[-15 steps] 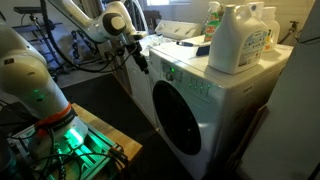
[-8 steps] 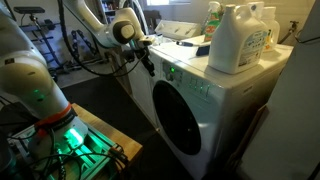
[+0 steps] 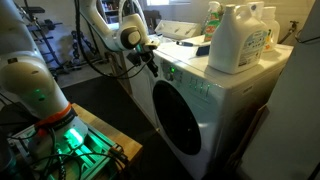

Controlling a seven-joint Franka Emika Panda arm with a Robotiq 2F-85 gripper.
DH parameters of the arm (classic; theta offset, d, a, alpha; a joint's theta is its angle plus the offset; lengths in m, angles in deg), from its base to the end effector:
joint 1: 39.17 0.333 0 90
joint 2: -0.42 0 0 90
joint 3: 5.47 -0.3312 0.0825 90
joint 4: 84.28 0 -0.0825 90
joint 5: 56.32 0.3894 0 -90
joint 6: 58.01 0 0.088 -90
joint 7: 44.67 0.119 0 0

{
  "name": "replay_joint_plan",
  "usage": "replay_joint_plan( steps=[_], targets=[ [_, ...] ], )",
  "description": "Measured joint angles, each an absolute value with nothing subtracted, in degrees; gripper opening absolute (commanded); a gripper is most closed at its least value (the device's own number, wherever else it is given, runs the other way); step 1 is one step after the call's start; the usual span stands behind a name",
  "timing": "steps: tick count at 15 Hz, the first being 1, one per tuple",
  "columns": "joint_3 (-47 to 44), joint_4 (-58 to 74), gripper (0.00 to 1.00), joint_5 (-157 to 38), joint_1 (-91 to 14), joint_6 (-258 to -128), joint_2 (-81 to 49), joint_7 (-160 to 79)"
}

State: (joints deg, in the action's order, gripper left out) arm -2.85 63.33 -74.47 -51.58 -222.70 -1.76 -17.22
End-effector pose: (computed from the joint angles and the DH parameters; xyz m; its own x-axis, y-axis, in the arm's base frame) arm 0.4636 -0.1073 0.2721 0.8682 -0.4101 0.2793 -0.4356 -0.8995 0.0334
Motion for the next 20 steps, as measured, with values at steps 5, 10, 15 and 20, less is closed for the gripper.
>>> replay_joint_plan(
  steps=[5,10,15,20],
  targets=[
    [-0.8,60.47,0.0,-75.3,-49.66,-224.06,-5.28,-16.55],
    [-0.45,58.81,0.0,-76.71,-49.66,-225.97,-7.61,-15.39],
    [0.58,57.84,0.0,-80.06,-49.21,-228.64,-9.0,-12.69],
    [2.58,57.88,0.0,-85.34,-47.61,-229.37,-9.16,-7.94]
  ],
)
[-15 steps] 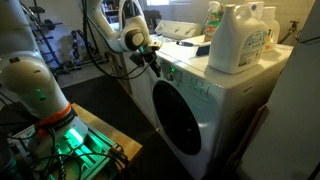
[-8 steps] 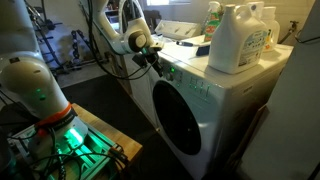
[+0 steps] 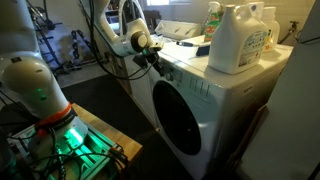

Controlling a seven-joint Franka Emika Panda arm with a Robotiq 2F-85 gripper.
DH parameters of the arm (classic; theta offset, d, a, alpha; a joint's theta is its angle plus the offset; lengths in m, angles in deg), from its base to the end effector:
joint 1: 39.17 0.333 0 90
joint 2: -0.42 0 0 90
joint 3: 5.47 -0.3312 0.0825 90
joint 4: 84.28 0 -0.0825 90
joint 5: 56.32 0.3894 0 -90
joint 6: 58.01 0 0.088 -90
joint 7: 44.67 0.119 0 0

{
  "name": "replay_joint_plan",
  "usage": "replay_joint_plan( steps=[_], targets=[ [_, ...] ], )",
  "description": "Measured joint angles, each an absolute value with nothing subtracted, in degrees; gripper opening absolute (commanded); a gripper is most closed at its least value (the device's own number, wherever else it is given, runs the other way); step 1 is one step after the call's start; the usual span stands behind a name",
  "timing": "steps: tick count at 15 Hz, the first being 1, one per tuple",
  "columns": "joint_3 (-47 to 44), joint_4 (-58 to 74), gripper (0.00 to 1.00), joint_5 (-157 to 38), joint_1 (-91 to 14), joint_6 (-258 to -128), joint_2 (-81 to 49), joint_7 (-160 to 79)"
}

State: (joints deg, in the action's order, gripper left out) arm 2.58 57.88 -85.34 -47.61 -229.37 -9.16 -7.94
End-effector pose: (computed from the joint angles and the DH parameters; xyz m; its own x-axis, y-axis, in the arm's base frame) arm 0.4971 -0.1130 0.2553 0.8481 -0.3849 0.3640 -0.4275 -0.9031 0.0412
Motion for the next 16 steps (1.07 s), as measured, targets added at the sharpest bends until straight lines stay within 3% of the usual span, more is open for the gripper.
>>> replay_joint_plan(
  steps=[3,5,14,16],
  targets=[
    [2.9,58.03,0.0,-86.52,-47.22,-229.61,-9.2,-6.56],
    [1.26,58.23,0.28,-84.36,-47.31,-226.46,-8.96,-7.37],
    [-2.18,55.31,0.95,-72.68,-42.9,-191.51,8.4,-12.93],
    [-2.21,53.97,1.0,-72.15,-43.25,-186.26,12.55,-13.67]
  ],
)
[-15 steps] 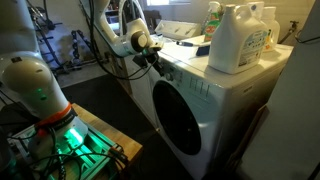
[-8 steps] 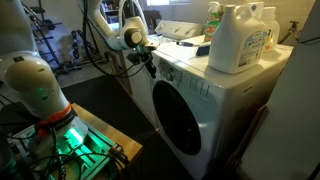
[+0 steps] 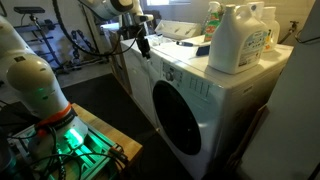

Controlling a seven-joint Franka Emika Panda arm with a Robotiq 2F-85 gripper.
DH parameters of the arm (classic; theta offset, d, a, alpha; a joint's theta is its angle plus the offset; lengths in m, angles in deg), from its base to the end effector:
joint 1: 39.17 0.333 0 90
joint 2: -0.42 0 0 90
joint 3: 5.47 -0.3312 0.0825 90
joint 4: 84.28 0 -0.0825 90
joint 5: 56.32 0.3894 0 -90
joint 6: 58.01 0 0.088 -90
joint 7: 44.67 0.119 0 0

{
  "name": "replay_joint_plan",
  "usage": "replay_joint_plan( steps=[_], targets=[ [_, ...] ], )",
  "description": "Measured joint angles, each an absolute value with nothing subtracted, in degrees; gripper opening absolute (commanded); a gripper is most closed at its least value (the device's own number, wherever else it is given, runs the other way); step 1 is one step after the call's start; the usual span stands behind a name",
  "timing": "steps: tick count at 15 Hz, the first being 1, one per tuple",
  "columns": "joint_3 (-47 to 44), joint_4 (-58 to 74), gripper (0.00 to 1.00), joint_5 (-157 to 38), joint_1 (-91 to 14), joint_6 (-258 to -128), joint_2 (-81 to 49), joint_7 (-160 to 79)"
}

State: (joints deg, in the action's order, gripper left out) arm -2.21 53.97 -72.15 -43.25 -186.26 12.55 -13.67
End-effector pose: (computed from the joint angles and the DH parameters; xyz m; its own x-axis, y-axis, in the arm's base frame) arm 0.4623 -0.0704 0.3965 0.8756 -0.4668 0.1246 -0.4823 -0.8596 0.1687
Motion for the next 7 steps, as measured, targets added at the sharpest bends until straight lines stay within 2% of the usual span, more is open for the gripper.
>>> replay_joint_plan(
  steps=[7],
  targets=[
    [-2.14,52.46,1.0,-69.27,-45.17,-179.93,21.12,-19.05]
  ],
)
